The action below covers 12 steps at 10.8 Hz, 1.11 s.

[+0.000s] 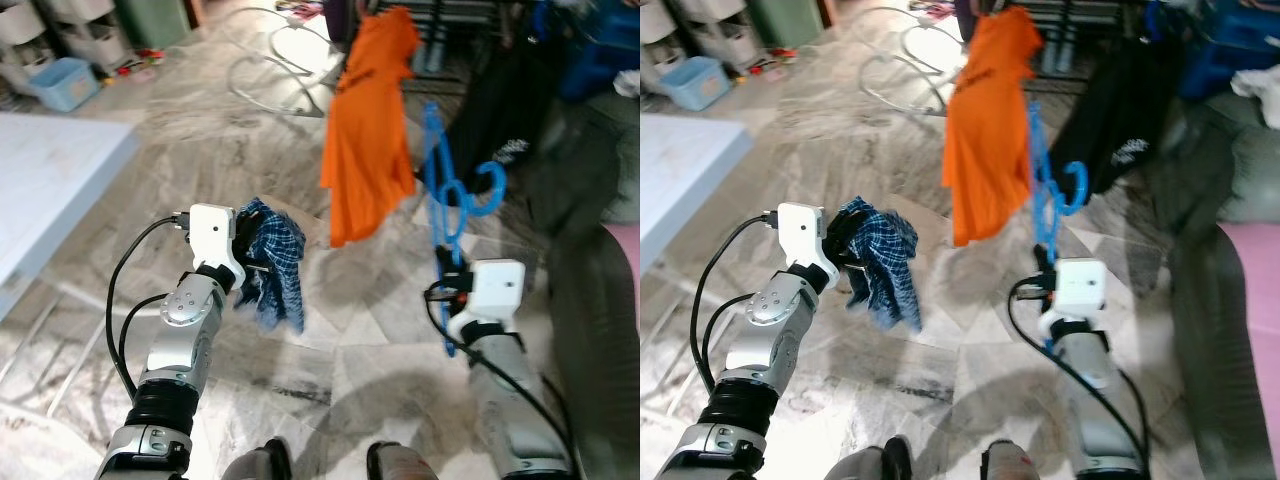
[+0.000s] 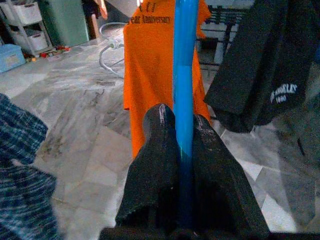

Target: Hang hanger

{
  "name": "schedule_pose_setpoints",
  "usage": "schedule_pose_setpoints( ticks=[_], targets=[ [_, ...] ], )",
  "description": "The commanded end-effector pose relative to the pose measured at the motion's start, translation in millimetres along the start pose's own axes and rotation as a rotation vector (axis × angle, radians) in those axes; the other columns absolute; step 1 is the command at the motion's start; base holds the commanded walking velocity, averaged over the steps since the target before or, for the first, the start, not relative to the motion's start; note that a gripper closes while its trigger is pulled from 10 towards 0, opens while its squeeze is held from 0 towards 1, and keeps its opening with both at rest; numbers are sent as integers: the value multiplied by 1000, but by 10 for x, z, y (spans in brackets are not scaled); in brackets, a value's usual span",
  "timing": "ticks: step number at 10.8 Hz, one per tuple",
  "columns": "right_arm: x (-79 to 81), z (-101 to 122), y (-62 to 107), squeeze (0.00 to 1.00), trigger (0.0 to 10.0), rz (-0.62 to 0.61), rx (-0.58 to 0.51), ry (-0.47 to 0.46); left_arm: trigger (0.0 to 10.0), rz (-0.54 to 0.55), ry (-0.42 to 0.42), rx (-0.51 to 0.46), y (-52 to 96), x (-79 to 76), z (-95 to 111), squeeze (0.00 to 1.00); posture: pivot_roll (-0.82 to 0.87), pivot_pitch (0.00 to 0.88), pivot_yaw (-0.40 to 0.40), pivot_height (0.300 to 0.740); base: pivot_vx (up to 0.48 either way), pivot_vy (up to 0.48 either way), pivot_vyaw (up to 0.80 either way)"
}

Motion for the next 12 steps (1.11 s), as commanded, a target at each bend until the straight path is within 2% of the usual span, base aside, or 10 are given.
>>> schedule_pose_setpoints(
  ticks=[1, 4, 6, 9, 12],
  targets=[
    [72, 50, -26, 0, 10000, 23, -20, -12, 10000, 4, -4, 16, 36, 48, -41, 0, -227, 203, 59, 740, 0, 375, 0],
    [73, 46, -21, 0, 10000, 21, -23, -11, 10000, -12, -6, 15, 25, 24, -43, 0, -234, 203, 65, 740, 0, 480, 0],
    [154, 35, -3, 0, 10000, 40, -24, -10, 10000, -27, -14, 8, 10, 0, -18, 0, -239, 225, 82, 740, 0, 480, 0],
    [287, -79, 70, 0, 10000, 60, 3, -20, 10000, -54, -33, 21, 39, 1, -44, 0, -234, 240, 114, 740, 0, 0, 0],
    [277, -74, 64, 0, 10000, 64, 1, -13, 10000, -67, -37, 7, 25, -15, -11, 0, -234, 238, 114, 740, 0, 0, 0]
  ],
)
Point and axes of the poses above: a point about 5 cm out from each wrist's last joint towards the gripper, its own y axis pointing back from the gripper into the wrist, its own z axis along the axis of the wrist's last joint, x = y × z, the point moved 1 cm from there along -y, pointing out of the wrist towards the gripper, and after that the axes turned 6 degrees about -y, right-handed, at the moved point
